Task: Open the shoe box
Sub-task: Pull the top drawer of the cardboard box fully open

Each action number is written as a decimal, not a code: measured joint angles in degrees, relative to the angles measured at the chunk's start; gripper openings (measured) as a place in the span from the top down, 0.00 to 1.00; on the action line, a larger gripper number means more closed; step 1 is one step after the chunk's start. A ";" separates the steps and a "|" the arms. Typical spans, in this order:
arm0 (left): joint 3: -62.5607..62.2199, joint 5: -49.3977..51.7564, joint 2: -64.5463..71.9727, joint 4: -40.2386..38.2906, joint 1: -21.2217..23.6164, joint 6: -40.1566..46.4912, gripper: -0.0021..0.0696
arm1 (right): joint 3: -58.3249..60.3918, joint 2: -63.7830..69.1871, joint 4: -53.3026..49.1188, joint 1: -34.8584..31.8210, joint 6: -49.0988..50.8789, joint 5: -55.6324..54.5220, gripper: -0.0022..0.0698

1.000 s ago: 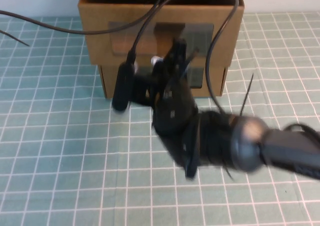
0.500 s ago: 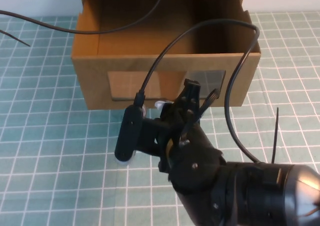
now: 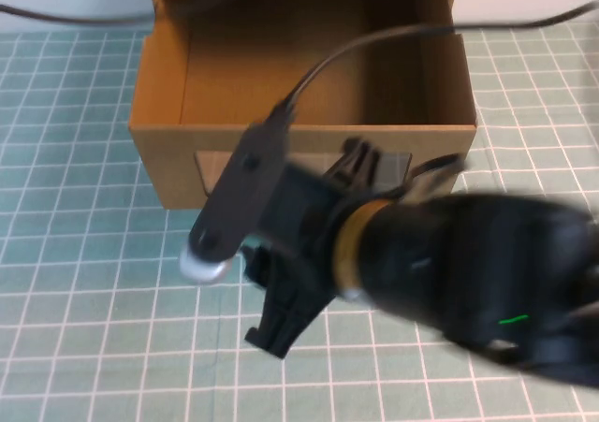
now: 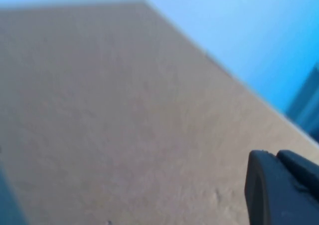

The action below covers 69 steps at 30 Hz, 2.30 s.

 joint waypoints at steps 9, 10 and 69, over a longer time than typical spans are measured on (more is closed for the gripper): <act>3.49 6.00 -15.52 11.71 3.71 -9.13 0.98 | -14.67 -7.01 4.99 -4.55 -4.28 8.80 0.95; 5.09 6.25 -17.34 12.53 3.71 -9.36 0.98 | -16.62 -7.01 4.99 -6.63 -4.90 9.97 0.96; 90.63 -20.50 -89.28 13.23 3.71 -9.98 0.98 | 52.22 -65.83 67.27 -56.96 -43.50 -14.10 0.99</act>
